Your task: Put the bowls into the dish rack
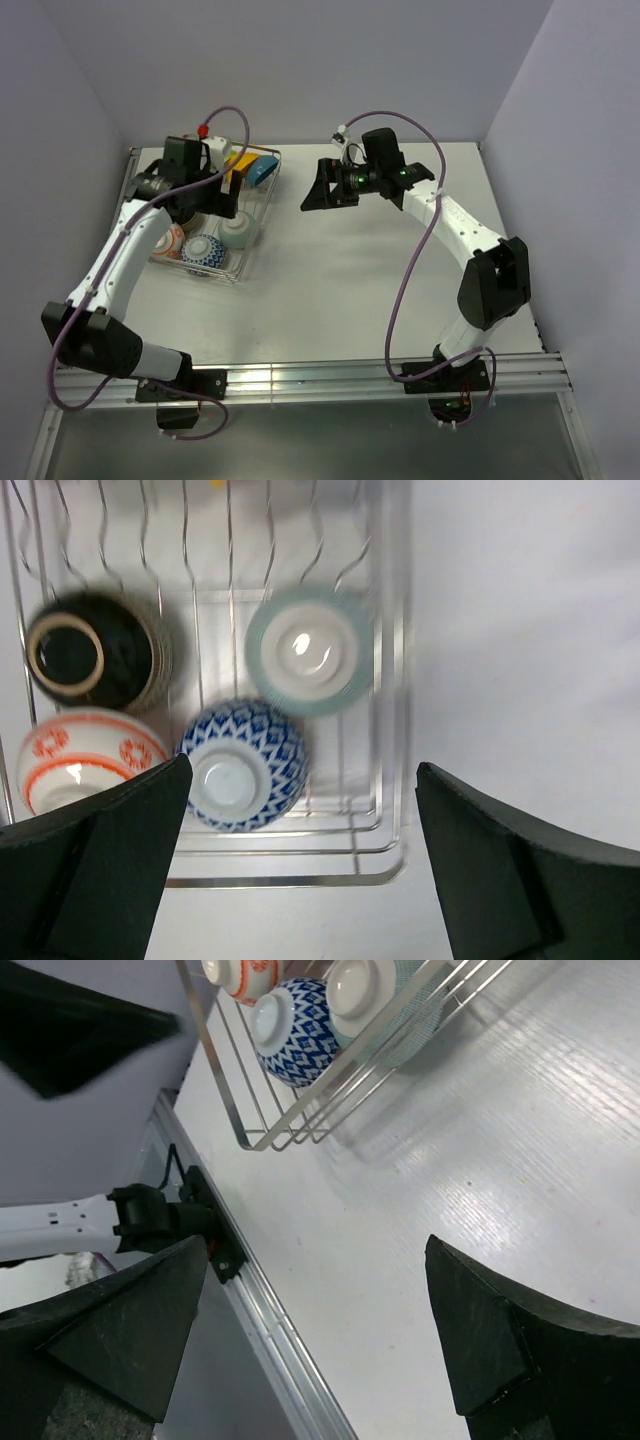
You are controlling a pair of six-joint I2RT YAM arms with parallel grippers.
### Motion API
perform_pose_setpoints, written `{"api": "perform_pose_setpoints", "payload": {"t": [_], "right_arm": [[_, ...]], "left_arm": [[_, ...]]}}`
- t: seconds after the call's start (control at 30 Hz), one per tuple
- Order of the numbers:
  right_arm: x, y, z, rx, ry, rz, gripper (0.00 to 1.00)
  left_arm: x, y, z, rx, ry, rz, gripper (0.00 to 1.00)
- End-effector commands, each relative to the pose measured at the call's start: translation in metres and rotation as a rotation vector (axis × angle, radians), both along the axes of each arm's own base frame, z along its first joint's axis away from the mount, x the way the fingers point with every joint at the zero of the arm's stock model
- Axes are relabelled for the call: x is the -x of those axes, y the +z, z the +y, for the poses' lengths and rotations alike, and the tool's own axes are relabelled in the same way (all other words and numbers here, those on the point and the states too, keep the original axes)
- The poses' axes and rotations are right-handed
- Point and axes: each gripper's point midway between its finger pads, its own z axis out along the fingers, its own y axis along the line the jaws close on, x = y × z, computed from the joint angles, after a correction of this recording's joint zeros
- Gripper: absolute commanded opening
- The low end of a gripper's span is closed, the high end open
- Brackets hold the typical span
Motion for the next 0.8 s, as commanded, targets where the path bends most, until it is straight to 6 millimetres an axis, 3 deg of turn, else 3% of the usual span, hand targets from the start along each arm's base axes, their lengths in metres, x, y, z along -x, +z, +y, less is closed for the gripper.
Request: {"api": "perform_pose_setpoints", "payload": {"t": [0.0,0.03,0.13,0.27,0.33,0.37,0.43,0.6,0.63,0.77], "right_arm": [[0.004,0.050,-0.018,0.016,-0.018,-0.197,0.97],[0.004,0.049,-0.024,0.050,-0.031,-0.224,0.97],[0.008,0.055,-0.044,0.102,-0.076,-0.289,0.99],[0.019,0.066,-0.079,0.135,-0.153,-0.352,1.00],[0.022,0.056,-0.098,0.181,-0.192,-0.357,1.00],[0.021,0.058,-0.116,0.207,-0.247,-0.376,1.00],[0.027,0.041,-0.134,0.270,-0.269,-0.352,1.00],[0.042,0.004,-0.179,0.373,-0.360,-0.292,1.00],[0.046,0.000,-0.182,0.377,-0.368,-0.282,1.00],[0.059,-0.002,-0.187,0.365,-0.383,-0.292,1.00]], "left_arm": [[0.004,0.082,-0.030,0.223,-0.088,-0.169,1.00],[0.004,0.097,-0.035,0.250,-0.109,-0.201,1.00],[0.003,0.116,-0.047,0.325,-0.131,-0.222,0.99],[-0.012,0.118,-0.057,0.392,-0.103,-0.212,0.99],[-0.021,0.120,-0.061,0.413,-0.101,-0.238,0.99],[-0.025,0.116,-0.063,0.421,-0.102,-0.231,0.99],[-0.031,0.111,-0.069,0.436,-0.123,-0.229,1.00],[-0.047,0.067,-0.077,0.413,-0.104,-0.130,1.00],[-0.046,0.056,-0.077,0.401,-0.099,-0.110,1.00],[-0.040,0.049,-0.083,0.410,-0.116,-0.100,0.99]]}}
